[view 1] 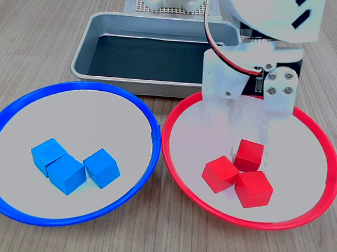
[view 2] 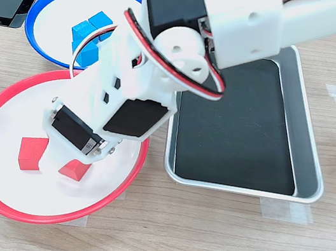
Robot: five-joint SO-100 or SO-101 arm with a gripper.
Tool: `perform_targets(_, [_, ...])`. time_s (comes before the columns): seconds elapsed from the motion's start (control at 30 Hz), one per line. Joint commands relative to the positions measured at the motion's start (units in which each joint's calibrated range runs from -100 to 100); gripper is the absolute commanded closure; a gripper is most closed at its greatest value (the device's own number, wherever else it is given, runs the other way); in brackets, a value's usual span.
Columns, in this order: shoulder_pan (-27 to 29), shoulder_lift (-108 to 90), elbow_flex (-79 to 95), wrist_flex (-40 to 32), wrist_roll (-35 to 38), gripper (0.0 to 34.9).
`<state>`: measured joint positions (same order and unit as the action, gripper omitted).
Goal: Relocate any red block in the blue dish to the red dish, correcting any misplacement.
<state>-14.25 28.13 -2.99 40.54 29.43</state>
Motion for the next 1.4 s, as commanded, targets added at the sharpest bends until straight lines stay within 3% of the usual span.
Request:
perform_targets(0.0, [0.6, -1.3, -2.7, 0.9, 0.0, 21.8])
perform_targets(0.43, [2.5, -17.0, 6.1, 1.9, 0.0, 23.1])
perform_targets(0.6, [5.2, -29.3, 16.6, -1.5, -2.5, 28.2])
perform_targets(0.67, [7.0, -36.0, 23.7, -5.9, -5.7, 32.6])
perform_targets(0.73, [8.7, -41.9, 30.6, -9.8, -8.7, 34.1])
perform_targets(0.9, [12.6, -57.6, 49.1, -15.7, -16.5, 34.6])
perform_targets(1.2, [15.4, -89.9, 80.0, -15.6, -26.8, 34.6])
perform_targets(1.37, [14.6, -100.8, 89.9, -14.2, -28.2, 34.6])
